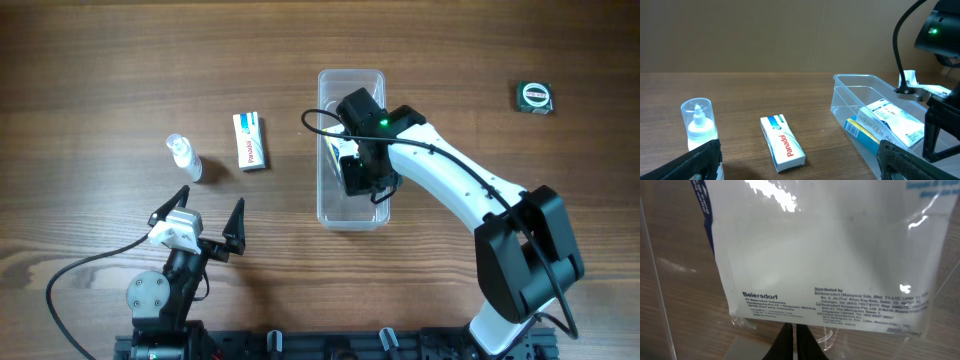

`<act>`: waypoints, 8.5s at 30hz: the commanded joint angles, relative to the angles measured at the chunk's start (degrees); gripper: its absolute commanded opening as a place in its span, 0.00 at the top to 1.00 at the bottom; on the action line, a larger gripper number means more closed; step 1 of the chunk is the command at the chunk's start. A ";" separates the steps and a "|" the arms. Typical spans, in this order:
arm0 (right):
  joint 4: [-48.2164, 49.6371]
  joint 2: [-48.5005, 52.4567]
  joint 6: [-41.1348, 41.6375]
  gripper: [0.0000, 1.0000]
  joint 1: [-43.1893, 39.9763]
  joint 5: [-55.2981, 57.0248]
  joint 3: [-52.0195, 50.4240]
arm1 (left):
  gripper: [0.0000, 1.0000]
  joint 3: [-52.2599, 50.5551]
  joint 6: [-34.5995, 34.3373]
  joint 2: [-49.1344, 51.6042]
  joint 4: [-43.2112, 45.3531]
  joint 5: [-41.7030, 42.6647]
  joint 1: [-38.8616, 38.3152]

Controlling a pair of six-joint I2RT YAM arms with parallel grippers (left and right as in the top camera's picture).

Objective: Pack container
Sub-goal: 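Carry the Hansaplast pack into the container and release it upright, then move the right gripper to the green Zam-Buk tin and grasp it, then carry the Zam-Buk tin into the container and release it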

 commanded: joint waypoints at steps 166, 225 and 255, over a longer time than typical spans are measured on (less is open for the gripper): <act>20.00 9.68 -26.45 0.38 -50.38 -5.57 20.81 | 0.00 -0.26 0.83 -0.35 -0.17 0.87 0.37; 4.04 6.10 -8.04 0.89 -4.50 -5.99 20.81 | 0.00 -0.26 0.83 -0.35 -0.17 0.87 0.37; 1.25 10.51 -5.20 0.88 -4.17 6.56 20.79 | 0.00 -0.26 0.83 -0.35 -0.17 0.87 0.37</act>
